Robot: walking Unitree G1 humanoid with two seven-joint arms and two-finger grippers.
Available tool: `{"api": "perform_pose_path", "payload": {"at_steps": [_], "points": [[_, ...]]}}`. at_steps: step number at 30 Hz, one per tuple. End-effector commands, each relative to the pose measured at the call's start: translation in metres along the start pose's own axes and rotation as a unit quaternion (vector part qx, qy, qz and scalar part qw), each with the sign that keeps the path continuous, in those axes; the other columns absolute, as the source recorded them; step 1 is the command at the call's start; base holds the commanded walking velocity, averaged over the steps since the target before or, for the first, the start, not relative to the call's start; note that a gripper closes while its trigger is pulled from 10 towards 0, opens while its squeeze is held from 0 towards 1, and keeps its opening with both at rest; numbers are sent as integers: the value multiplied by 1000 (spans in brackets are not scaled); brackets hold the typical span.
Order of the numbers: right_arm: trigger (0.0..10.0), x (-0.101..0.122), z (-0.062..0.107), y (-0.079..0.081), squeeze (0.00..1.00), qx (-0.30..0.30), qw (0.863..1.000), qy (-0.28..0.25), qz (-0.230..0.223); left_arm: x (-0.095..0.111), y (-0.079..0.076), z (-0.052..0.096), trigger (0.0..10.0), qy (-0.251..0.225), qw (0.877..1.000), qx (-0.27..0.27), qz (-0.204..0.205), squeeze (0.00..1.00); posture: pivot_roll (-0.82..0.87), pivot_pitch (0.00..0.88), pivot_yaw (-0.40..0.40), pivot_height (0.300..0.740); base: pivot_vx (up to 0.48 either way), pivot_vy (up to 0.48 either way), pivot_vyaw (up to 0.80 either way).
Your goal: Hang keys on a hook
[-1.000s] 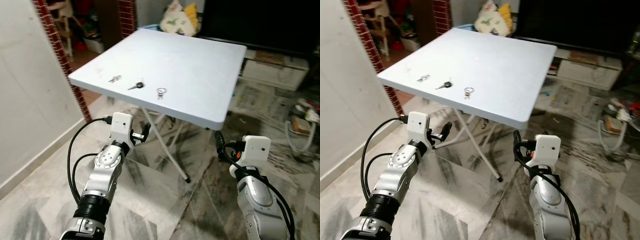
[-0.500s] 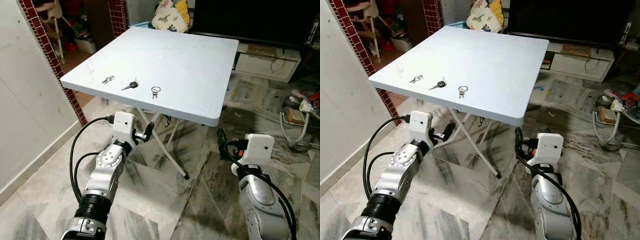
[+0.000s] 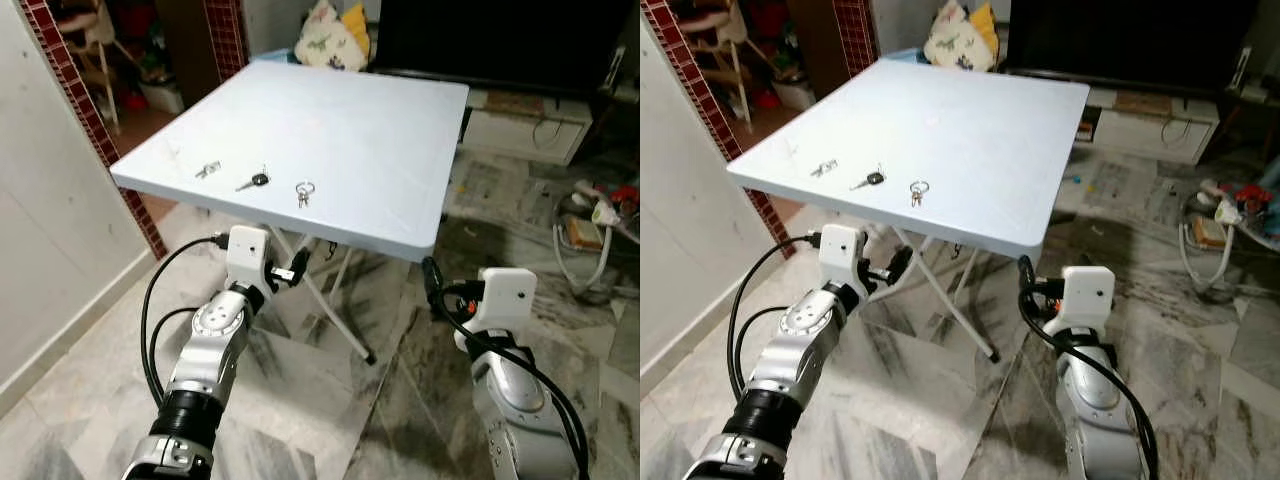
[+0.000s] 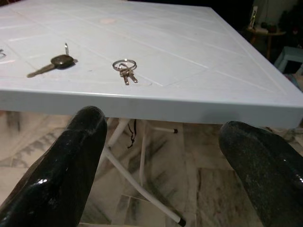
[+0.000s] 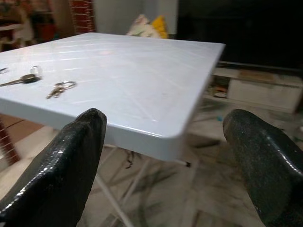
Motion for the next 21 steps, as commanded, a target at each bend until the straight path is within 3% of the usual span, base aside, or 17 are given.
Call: {"api": "perform_pose_path", "payload": {"at_steps": [1, 14, 21], "points": [[10000, 6, 1, 11, 0, 28, 999, -13, 7, 2, 0, 1, 10000, -2, 1000, -5, 2, 0, -4, 0, 40, 740, 360, 0, 0], [10000, 8, 2, 15, 0, 42, 999, -15, 12, -1, -2, 2, 10000, 1, 1000, -4, 5, 0, -8, 0, 35, 740, 361, 0, 0], [10000, 20, 4, 14, 0, 44, 998, -42, 6, 4, -1, 4, 10000, -15, 1000, 4, -2, 0, -7, 0, 33, 740, 343, 0, 0]]}}
Point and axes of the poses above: a point about 5 cm out from each wrist's last joint towards the gripper, its own z axis pointing back from the gripper into the wrist, its own x axis along the axis of the wrist's last joint, y = z × x, the point moved 3 cm from there along -z, pointing out of the wrist towards the gripper, and after that the axes turned 7 degrees about z, right-handed, at the moved point
